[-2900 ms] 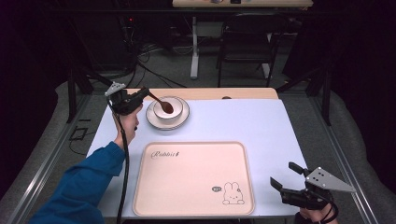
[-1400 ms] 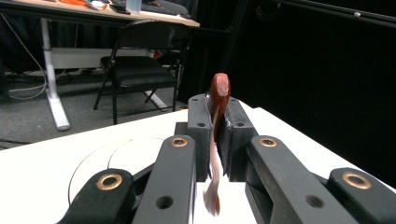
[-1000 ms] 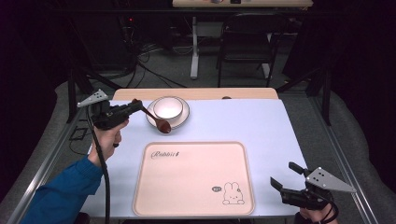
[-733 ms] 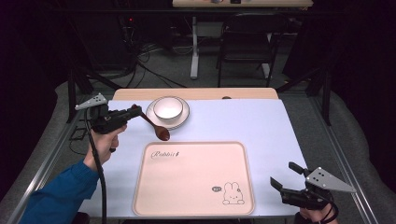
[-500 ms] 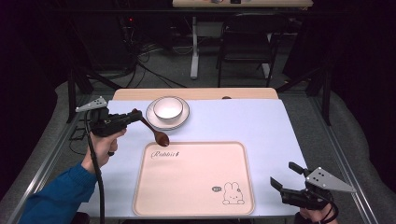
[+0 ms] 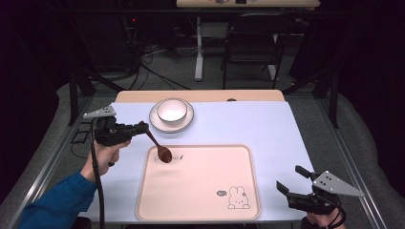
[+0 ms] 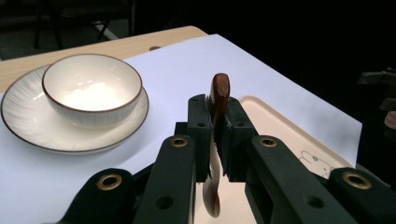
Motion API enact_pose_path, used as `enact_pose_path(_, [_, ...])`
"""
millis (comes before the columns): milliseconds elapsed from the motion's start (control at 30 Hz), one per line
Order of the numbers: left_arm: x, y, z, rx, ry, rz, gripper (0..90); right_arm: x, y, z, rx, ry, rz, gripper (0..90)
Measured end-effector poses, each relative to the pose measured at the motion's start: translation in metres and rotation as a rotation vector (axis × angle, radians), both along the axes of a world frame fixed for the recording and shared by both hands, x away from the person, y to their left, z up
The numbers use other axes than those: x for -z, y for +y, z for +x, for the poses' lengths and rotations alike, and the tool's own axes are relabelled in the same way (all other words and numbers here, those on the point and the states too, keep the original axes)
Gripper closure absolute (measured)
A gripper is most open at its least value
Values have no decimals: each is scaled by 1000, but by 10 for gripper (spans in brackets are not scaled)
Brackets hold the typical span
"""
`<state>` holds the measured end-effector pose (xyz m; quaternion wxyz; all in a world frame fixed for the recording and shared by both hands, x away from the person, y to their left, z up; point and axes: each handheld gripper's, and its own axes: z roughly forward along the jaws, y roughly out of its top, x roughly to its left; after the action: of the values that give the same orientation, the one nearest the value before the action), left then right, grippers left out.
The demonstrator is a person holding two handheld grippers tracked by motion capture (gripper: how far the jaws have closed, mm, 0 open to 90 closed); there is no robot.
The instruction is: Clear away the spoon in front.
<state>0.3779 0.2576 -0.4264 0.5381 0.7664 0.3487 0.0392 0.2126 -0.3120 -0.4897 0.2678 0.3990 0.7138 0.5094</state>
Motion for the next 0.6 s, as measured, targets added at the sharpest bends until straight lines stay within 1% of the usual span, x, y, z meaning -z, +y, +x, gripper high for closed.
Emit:
enact_pose_path(33, [1, 0, 0, 3, 7, -3, 843, 0, 0, 0, 0, 0, 0, 137])
enact_pose_path(67, [2, 1, 0, 10, 13, 10, 844, 0, 0, 0, 0, 0, 0, 137])
enact_pose_path(133, [4, 1, 0, 7, 26, 30, 844, 0, 0, 0, 0, 0, 0, 137])
enact_pose_path(200, [7, 1, 0, 14, 50, 43, 843, 0, 0, 0, 0, 0, 0, 137])
enact_pose_path(300, [10, 1, 1, 24, 70, 57, 843, 0, 0, 0, 1, 0, 0, 137])
enact_pose_path(467, [17, 1, 5, 42, 115, 85, 843, 0, 0, 0, 1, 0, 1, 137])
enact_pose_path(600, [21, 0, 7, 44, 133, 100, 843, 0, 0, 0, 1, 0, 0, 137])
